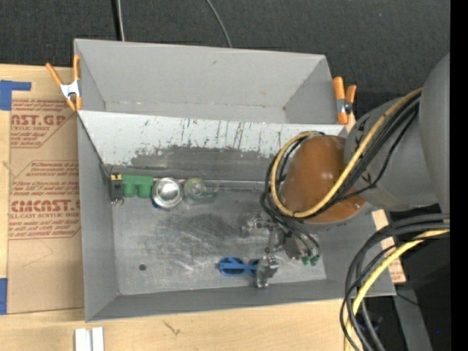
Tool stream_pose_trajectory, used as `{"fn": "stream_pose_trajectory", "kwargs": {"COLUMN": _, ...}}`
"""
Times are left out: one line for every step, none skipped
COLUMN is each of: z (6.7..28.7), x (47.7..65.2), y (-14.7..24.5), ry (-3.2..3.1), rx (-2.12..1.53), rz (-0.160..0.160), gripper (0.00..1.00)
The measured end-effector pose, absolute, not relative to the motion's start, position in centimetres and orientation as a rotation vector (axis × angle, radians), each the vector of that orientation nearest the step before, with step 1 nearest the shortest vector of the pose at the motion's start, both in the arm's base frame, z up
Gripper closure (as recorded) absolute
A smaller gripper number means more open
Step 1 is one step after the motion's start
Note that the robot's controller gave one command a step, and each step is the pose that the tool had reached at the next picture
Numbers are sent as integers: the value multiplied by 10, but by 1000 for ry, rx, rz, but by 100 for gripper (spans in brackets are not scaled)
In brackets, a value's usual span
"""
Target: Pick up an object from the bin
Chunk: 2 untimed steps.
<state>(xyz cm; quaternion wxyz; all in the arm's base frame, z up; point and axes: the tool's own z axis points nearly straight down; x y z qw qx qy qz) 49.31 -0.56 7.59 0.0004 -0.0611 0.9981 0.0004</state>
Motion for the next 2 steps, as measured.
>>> {"fn": "stream_pose_trajectory", "kwargs": {"z": 79, "x": 494, "y": -5, "ry": 3134, "rx": -192, "rz": 2, "gripper": 100}}
{"fn": "stream_pose_trajectory", "kwargs": {"z": 200, "x": 514, "y": -12, "ry": 3125, "rx": -226, "rz": -1, "gripper": 100}}
